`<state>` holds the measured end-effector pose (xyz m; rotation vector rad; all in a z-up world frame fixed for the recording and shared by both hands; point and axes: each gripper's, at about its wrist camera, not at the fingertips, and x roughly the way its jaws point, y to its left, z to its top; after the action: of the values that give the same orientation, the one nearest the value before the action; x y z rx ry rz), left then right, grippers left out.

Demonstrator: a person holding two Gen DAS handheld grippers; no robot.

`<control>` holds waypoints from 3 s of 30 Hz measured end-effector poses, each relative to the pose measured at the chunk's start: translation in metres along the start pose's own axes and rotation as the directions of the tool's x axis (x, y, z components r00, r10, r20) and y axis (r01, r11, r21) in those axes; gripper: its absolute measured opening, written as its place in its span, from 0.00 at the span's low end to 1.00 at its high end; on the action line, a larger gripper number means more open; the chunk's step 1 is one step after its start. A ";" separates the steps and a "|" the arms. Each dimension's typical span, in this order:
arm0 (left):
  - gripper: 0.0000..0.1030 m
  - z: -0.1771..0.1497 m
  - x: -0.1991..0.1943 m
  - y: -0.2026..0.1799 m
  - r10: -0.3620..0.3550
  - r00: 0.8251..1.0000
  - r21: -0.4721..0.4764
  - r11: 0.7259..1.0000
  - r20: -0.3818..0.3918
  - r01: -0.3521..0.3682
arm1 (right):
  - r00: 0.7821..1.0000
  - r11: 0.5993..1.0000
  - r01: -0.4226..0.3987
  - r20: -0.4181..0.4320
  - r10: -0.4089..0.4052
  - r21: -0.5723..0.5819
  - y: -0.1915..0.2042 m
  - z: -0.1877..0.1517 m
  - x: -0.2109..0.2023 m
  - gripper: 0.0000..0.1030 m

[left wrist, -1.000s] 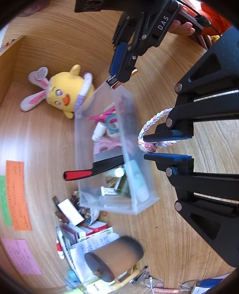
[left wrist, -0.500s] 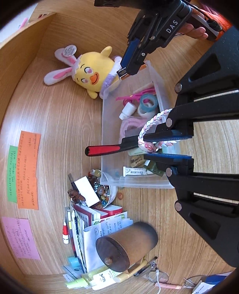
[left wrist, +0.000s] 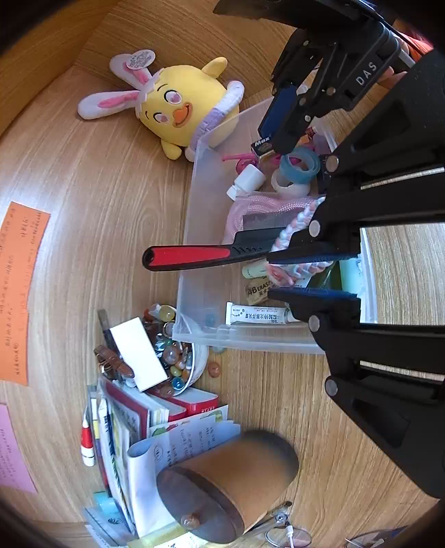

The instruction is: Organize objects

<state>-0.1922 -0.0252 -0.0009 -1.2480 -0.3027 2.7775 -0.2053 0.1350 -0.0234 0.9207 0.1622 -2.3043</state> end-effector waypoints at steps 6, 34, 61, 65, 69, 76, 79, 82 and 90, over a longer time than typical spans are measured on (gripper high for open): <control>0.12 -0.001 0.007 0.000 -0.005 1.000 0.002 1.000 -0.018 0.005 | 0.999 1.000 0.002 -0.036 -0.003 -0.016 0.003 -0.004 0.012 0.27; 0.96 -0.055 -0.080 -0.032 0.028 0.972 0.155 0.986 0.233 -0.066 | 0.982 0.993 0.078 0.177 -0.061 -0.093 0.026 -0.031 -0.078 0.96; 0.97 -0.078 -0.079 -0.039 0.036 0.968 0.157 0.985 0.246 -0.077 | 0.979 0.997 0.068 0.194 -0.058 -0.045 0.017 -0.047 -0.092 1.00; 0.97 -0.078 -0.079 -0.038 0.035 0.969 0.149 0.986 0.245 -0.073 | 0.979 0.997 0.065 0.194 -0.056 -0.041 0.017 -0.048 -0.092 1.00; 0.97 -0.078 -0.079 -0.038 0.033 0.969 0.150 0.986 0.245 -0.072 | 0.980 0.997 0.065 0.193 -0.056 -0.041 0.017 -0.048 -0.092 1.00; 0.97 -0.078 -0.079 -0.037 0.030 0.969 0.148 0.987 0.244 -0.068 | 0.980 0.997 0.063 0.194 -0.054 -0.040 0.017 -0.048 -0.093 1.00; 0.97 -0.077 -0.079 -0.037 0.029 0.969 0.147 0.987 0.243 -0.066 | 0.979 0.997 0.064 0.196 -0.054 -0.041 0.018 -0.047 -0.093 1.00; 0.97 -0.078 -0.080 -0.037 0.028 0.970 0.148 0.987 0.243 -0.066 | 0.978 0.997 0.063 0.199 -0.054 -0.039 0.019 -0.047 -0.094 1.00; 0.97 -0.079 -0.080 -0.038 0.016 0.970 0.151 0.987 0.243 -0.054 | 0.979 0.997 0.063 0.197 -0.054 -0.036 0.018 -0.047 -0.095 1.00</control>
<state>-0.0800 0.0109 0.0143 -0.8906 -0.0744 2.9193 -0.1156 0.1863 0.0056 0.6705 0.1549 -2.4205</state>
